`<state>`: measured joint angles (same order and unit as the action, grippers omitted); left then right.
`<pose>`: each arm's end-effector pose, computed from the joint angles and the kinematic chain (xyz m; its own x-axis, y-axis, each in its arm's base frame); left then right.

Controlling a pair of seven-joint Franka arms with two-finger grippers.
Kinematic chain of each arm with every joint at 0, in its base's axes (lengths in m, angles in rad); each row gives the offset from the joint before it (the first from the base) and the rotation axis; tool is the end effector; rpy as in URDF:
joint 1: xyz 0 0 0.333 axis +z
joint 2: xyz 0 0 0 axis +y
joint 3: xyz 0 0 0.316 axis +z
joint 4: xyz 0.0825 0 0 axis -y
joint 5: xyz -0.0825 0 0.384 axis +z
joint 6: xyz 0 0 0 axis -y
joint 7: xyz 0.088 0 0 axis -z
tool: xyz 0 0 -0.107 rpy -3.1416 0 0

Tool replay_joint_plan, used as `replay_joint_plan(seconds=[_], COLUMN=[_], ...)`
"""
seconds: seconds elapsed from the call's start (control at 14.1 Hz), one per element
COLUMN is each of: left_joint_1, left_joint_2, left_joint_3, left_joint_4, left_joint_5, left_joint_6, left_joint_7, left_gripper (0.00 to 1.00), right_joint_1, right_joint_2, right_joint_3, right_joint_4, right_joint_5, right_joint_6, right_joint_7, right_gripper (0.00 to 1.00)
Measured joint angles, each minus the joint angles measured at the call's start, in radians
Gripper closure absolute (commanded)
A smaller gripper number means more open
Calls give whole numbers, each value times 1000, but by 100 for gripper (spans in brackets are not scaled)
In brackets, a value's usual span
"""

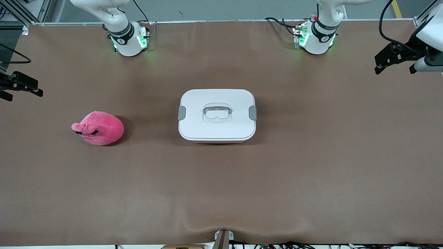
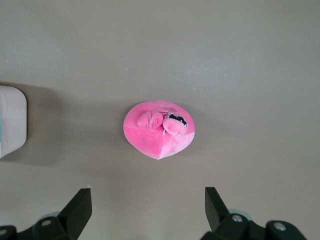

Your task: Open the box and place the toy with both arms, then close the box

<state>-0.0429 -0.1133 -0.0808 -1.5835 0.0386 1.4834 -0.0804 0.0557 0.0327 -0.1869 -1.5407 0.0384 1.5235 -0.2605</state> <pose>0.5058 -0.0613 0.6710 0.9991 -0.0396 0.0167 -0.0388 -0.9982 -0.0463 0.5554 -0.0672 0.6167 0.9907 0.1305 -0.0393 0.1288 -0.9907 -0.0439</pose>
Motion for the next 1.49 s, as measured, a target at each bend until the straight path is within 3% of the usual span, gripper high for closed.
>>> replay_joint_plan(seconds=[1.06, 1.49], left_joint_1=[-1, -2], left_joint_2=[3, 18], left_joint_3=[7, 8], left_joint_4=[13, 13], left_joint_5=[0, 0], left_joint_6=[-9, -9], left_joint_7=[0, -21], left_gripper=[0, 0], right_joint_1=[0, 28], right_joint_2=[0, 33], right_joint_3=[-2, 2], right_joint_4=[-5, -143], right_joint_5=[0, 0], right_joint_6=[16, 207], right_joint_7=[-1, -3], right_gripper=[0, 0])
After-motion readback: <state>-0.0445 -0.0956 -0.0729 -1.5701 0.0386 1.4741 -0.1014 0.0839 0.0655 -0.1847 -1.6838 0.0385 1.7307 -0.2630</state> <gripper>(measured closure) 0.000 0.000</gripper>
